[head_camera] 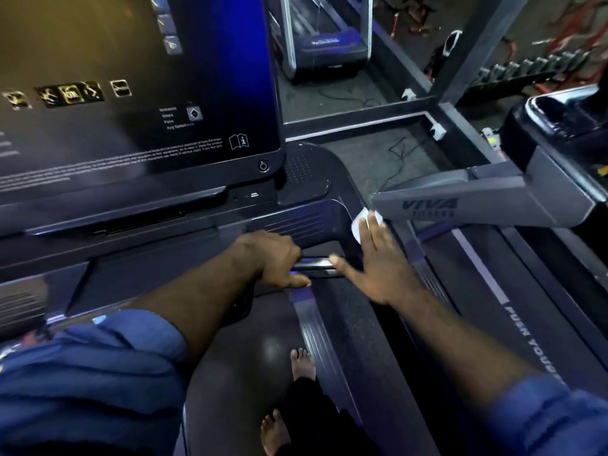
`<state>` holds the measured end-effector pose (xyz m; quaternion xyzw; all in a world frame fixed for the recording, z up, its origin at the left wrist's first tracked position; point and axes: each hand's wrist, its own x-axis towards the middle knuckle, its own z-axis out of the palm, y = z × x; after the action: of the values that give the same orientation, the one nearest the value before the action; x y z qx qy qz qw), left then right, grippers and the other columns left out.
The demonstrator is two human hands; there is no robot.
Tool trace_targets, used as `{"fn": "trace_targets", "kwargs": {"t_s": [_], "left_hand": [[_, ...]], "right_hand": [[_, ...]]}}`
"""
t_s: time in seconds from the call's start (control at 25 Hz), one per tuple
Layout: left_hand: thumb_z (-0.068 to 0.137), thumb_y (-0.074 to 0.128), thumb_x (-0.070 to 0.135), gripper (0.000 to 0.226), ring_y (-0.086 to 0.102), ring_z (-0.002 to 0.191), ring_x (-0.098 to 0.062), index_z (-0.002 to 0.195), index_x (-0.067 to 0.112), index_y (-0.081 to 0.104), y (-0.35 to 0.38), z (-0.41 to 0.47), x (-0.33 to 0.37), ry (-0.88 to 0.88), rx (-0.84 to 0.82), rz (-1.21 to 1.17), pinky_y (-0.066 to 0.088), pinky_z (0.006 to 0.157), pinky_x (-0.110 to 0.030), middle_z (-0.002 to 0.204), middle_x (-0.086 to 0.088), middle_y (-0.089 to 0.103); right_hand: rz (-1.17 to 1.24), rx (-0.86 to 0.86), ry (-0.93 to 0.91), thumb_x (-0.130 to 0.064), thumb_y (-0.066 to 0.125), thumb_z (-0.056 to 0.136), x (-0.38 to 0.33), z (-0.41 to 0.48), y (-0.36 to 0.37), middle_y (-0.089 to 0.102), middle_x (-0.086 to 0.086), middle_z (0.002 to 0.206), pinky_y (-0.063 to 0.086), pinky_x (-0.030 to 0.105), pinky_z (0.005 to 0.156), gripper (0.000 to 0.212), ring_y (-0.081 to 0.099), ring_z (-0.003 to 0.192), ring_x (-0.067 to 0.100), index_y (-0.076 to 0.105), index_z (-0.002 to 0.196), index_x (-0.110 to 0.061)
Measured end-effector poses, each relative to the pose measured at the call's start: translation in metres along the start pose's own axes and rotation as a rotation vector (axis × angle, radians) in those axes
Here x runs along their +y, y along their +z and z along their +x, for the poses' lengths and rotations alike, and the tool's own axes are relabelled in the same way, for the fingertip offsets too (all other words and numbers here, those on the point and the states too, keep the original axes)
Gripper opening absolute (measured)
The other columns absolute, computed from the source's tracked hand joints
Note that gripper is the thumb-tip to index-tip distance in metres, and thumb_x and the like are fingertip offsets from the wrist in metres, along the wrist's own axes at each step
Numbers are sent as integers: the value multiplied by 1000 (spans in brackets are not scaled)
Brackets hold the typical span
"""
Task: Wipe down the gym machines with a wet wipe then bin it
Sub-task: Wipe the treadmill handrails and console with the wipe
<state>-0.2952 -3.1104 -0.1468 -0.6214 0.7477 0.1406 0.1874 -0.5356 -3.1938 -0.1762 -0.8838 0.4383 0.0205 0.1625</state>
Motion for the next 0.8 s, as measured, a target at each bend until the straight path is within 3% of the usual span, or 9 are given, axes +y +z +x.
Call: {"fn": "trace_targets", "kwargs": {"t_s": [0.12, 0.24, 0.4, 0.52, 0.64, 0.72, 0.8], "left_hand": [[88, 47, 83, 69, 68, 108, -32, 113, 22, 65, 1, -5, 11, -67, 8, -39, 51, 82, -39, 120, -8, 70], [81, 50, 90, 73, 69, 102, -31, 105, 23, 62, -4, -6, 13, -84, -23, -42, 46, 74, -36, 115, -6, 70], [78, 51, 92, 67, 69, 99, -30, 86, 26, 46, -7, -1, 14, -91, -40, -22, 43, 71, -35, 111, -6, 71], [78, 48, 94, 69, 67, 89, -29, 86, 25, 48, -7, 2, 10, -107, -77, -24, 43, 71, -35, 106, -4, 72], [78, 45, 95, 70, 55, 76, -23, 88, 26, 53, -6, 5, 10, -136, -112, -7, 43, 69, -35, 99, -2, 71], [74, 37, 100, 81, 60, 79, -25, 93, 24, 58, -5, -1, 11, -151, -76, 28, 45, 68, -36, 97, -3, 70], [75, 30, 102, 85, 65, 89, -26, 96, 24, 60, -8, -14, 6, -136, 61, 25, 49, 72, -38, 99, -1, 68]], "right_hand": [[-70, -30, -31, -99, 14, 81, 20, -50, 8, -22, 2, 172, 2, 43, 131, 121, -18, 159, 22, -13, 165, -16], [-103, -3, -111, -95, 12, 86, 20, -33, 4, -17, 2, 173, 5, 45, 131, 115, -18, 159, 18, -8, 166, -14], [-184, -106, -426, -88, -7, 88, 16, 41, -14, -11, -4, 174, 6, 46, 131, 109, -12, 160, 13, 4, 167, -13], [-296, -188, -702, -79, 1, 97, 20, 104, -37, -14, -7, 173, 4, 43, 131, 93, -11, 159, 9, -1, 167, -18], [-420, -211, -833, -70, 10, 104, 22, 132, -40, -19, -6, 172, 0, 40, 128, 82, -17, 158, 11, -4, 167, -19], [-477, -214, -886, -63, 15, 106, 26, 130, -37, -16, -4, 172, 8, 45, 130, 77, -13, 159, 15, -1, 167, -18], [-562, -161, -932, -57, 20, 108, 32, 132, -38, -11, -2, 172, 19, 48, 129, 72, -7, 160, 17, 5, 167, -17]]}}
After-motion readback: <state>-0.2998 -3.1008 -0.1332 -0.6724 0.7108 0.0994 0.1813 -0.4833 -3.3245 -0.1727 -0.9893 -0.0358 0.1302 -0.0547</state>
